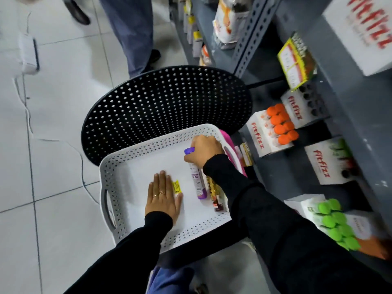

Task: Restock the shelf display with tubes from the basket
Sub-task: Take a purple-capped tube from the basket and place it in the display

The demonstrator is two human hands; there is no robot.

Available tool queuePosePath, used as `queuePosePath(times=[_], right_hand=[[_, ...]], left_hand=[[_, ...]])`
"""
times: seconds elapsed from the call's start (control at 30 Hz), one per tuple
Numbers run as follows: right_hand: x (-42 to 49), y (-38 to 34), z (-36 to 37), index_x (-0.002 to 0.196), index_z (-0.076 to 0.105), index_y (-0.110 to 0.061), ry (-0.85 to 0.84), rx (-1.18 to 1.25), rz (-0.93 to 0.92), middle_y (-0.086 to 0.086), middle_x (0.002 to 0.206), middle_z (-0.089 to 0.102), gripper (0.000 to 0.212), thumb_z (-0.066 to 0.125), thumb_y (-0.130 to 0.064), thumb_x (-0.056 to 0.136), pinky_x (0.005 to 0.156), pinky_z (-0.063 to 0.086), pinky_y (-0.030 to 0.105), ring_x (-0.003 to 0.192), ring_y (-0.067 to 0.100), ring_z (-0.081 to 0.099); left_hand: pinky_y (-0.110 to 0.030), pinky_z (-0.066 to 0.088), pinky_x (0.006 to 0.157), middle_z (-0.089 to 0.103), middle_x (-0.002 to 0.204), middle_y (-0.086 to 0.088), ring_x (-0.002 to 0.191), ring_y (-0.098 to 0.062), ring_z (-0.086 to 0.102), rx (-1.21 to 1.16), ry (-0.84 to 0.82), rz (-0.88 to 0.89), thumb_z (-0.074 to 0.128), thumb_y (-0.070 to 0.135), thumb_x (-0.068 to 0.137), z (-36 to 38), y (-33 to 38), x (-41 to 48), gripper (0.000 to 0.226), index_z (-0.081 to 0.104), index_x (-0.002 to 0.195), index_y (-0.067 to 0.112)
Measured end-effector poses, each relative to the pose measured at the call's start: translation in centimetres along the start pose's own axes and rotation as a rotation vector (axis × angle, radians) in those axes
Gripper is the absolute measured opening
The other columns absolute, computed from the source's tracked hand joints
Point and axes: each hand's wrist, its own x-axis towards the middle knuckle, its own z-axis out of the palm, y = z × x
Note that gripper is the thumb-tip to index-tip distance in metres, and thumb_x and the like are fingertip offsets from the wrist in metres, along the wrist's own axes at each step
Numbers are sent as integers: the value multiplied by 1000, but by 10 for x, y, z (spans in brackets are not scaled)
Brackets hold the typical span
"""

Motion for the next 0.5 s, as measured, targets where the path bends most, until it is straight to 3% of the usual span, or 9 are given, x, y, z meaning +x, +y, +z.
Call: queuePosePath(times=[0.1, 0.17, 0.23, 0.3, 0.37, 0.43, 0.5], right_hand=[[-29, 13, -32, 89, 69, 2, 49, 96, 14, 17, 91, 70, 28, 71, -21, 72, 65, 54, 32, 79, 31, 63], [-52, 25, -59, 88, 71, -1, 80, 138, 45, 17, 92, 71, 29, 72, -22, 69, 59, 51, 27, 84, 31, 65], [-73, 40, -87, 79, 74, -6, 130, 159, 85, 14, 85, 73, 26, 73, -27, 63, 52, 45, 24, 79, 29, 66], [-103, 61, -121, 63, 73, -16, 223, 149, 142, 10, 78, 68, 22, 74, -37, 56, 58, 48, 23, 75, 26, 62], [-139, 76, -156, 49, 64, -18, 271, 103, 173, 11, 76, 60, 24, 74, -37, 58, 56, 42, 23, 73, 27, 56], [-175, 90, -186, 64, 73, -11, 265, 103, 194, 15, 74, 68, 13, 73, -24, 68, 53, 43, 25, 72, 34, 64], [-216, 102, -211, 81, 76, -7, 297, 128, 220, 11, 69, 72, 14, 72, -15, 70, 58, 54, 28, 68, 31, 71]], left_hand=[[-34, -16, 115, -10, 155, -14, 143, -27, -11, 29, -23, 8, 0, 51, 87, -9, 4, -1, 75, -8, 143, 1], [-38, -4, 119, -10, 156, -14, 144, -27, -10, 50, -28, 13, 12, 43, 94, -23, 17, -1, 67, -5, 145, 3], [-38, -1, 118, -7, 156, -13, 144, -27, -7, 63, 15, 74, 7, 41, 93, -40, 41, 1, 64, -1, 146, 4], [-38, 8, 118, 6, 156, -15, 144, -28, 6, 47, 101, 234, 5, 40, 90, -59, 79, 5, 68, 11, 145, 1], [-41, 24, 113, 38, 143, -23, 132, -36, 37, 10, 223, 446, 15, 35, 87, -75, 126, 12, 66, 39, 133, -6], [-37, 15, 112, 51, 132, -27, 125, -39, 43, -4, 292, 642, 21, 27, 89, -99, 176, 15, 56, 45, 126, -8], [-37, 13, 110, 49, 133, -29, 128, -38, 38, -49, 367, 795, 29, 24, 86, -128, 229, 10, 54, 43, 127, -9]])
